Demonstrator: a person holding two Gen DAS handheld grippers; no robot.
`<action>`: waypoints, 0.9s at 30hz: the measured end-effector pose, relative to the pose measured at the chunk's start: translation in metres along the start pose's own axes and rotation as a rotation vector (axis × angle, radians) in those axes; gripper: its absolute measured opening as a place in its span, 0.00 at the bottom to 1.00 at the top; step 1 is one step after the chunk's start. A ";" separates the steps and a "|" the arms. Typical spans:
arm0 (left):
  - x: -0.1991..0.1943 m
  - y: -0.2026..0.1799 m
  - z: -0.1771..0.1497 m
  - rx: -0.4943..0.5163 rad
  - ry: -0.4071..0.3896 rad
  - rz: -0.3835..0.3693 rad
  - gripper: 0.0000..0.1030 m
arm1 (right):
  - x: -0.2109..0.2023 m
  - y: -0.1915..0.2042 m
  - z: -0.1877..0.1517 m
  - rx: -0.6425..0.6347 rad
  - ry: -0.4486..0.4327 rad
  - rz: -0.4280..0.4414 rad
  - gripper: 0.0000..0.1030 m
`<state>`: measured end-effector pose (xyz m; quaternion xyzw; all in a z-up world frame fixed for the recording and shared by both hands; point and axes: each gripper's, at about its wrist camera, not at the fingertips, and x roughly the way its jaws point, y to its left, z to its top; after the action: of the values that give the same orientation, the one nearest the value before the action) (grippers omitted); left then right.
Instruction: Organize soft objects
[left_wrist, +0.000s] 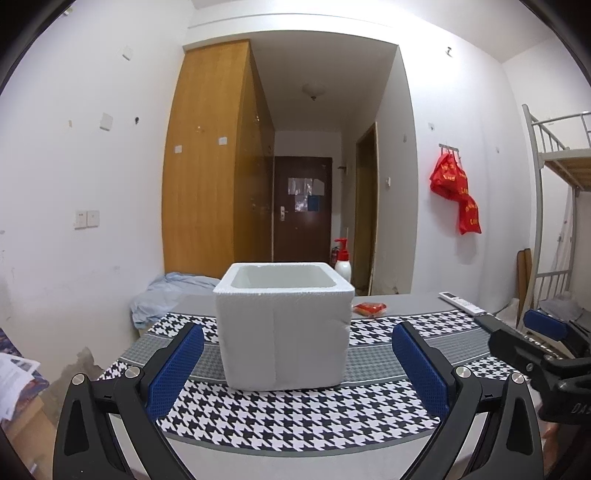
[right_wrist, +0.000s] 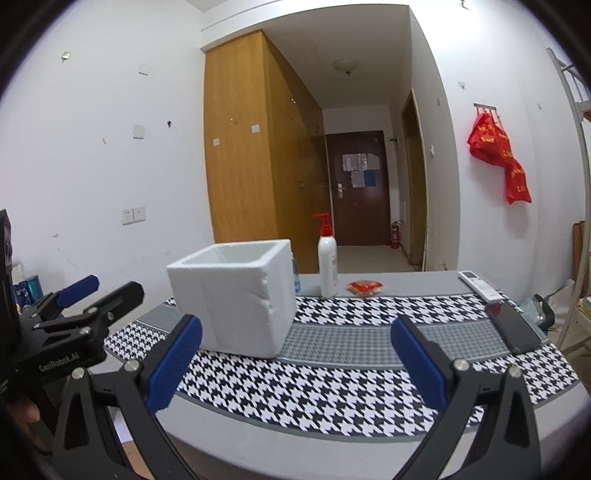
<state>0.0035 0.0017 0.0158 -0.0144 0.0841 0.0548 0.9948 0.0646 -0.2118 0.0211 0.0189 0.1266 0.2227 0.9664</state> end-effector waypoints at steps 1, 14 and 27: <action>-0.001 0.001 -0.002 -0.004 -0.003 0.005 0.99 | -0.001 -0.001 -0.002 0.009 -0.003 0.002 1.00; -0.012 0.008 -0.015 0.008 0.015 0.010 0.99 | -0.005 0.002 -0.016 0.018 0.014 0.001 1.00; -0.012 0.006 -0.017 0.016 0.020 0.011 0.99 | -0.008 0.003 -0.014 0.016 0.004 -0.017 1.00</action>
<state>-0.0115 0.0063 0.0004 -0.0065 0.0946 0.0596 0.9937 0.0525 -0.2131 0.0097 0.0252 0.1304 0.2134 0.9679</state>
